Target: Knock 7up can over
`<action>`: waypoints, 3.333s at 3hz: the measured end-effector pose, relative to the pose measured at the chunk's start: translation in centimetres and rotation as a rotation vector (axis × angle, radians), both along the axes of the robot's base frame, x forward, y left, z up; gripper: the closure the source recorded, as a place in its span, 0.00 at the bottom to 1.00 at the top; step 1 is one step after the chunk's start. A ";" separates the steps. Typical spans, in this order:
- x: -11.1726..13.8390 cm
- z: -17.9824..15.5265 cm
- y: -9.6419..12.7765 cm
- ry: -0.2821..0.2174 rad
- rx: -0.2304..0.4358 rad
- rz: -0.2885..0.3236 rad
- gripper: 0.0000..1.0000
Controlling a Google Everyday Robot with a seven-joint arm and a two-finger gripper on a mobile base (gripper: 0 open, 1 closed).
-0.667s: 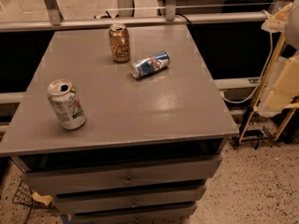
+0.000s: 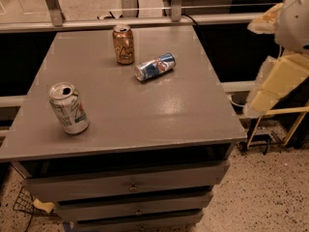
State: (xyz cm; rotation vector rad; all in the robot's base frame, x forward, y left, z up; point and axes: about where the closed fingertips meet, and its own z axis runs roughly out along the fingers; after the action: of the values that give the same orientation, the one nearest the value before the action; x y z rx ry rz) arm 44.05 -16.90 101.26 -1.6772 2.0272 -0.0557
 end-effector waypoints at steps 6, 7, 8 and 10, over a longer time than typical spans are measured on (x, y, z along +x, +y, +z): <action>-0.5 -3.2 24.4 0.151 0.731 0.407 0.00; 1.2 -7.8 25.3 0.192 0.798 0.382 0.00; 3.8 -11.1 27.4 0.168 0.835 0.377 0.00; 5.8 -11.7 32.6 0.131 0.877 0.433 0.00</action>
Offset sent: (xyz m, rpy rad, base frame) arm -0.0125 0.2565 0.0086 0.7783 0.1228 0.5106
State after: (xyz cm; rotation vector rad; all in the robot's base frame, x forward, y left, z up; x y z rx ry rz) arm 49.86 15.72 89.60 -1.4739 1.3735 0.9619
